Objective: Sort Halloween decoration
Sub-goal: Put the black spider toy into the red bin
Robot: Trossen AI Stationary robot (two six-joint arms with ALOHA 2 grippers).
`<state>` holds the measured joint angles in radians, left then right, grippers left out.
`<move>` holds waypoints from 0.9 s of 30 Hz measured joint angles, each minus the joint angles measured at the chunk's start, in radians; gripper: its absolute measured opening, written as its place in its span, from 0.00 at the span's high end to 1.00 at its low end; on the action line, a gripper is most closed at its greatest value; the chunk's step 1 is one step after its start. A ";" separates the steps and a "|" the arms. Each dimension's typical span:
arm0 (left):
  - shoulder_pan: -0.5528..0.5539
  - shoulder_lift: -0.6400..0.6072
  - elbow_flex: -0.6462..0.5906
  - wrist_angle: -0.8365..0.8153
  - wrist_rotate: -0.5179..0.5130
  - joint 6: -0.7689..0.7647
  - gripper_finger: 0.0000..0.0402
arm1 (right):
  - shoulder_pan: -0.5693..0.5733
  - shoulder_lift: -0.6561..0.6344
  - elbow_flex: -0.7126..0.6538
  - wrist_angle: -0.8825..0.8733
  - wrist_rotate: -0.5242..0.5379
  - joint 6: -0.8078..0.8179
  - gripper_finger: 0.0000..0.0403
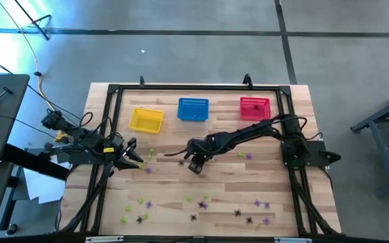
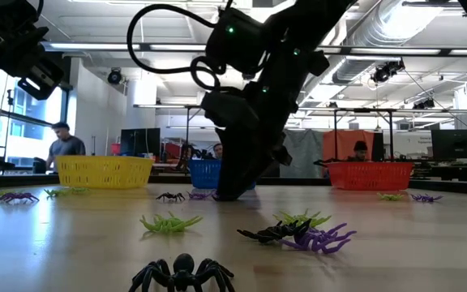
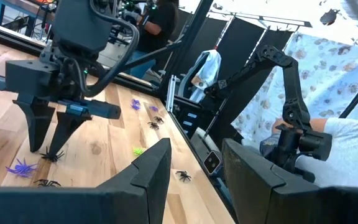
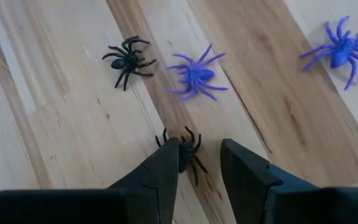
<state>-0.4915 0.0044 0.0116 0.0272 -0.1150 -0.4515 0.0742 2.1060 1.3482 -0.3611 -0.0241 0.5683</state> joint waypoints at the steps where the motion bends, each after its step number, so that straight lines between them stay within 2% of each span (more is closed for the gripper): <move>1: 0.000 0.000 0.000 0.000 0.000 0.000 0.67 | 0.000 0.001 0.000 0.000 0.006 0.001 0.72; 4: 0.000 0.000 0.000 0.000 0.000 0.000 0.67 | 0.001 -0.004 -0.002 0.001 0.019 0.008 0.78; 7: 0.000 0.000 0.000 0.000 0.000 0.000 0.67 | 0.000 -0.002 -0.002 0.002 0.003 0.011 0.92; 9: 0.000 0.000 0.000 0.000 0.000 0.000 0.67 | -0.001 -0.002 -0.002 0.005 -0.016 0.011 0.98; 18: 0.000 0.000 0.000 0.000 0.000 0.000 0.67 | -0.004 -0.041 0.014 -0.056 -0.090 0.000 0.99; 27: 0.000 0.002 0.000 0.000 0.000 0.000 0.67 | -0.029 -0.180 0.055 -0.311 0.040 -0.071 1.00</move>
<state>-0.4915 0.0063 0.0120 0.0272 -0.1150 -0.4513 0.0455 1.9264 1.4036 -0.6725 0.0159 0.4969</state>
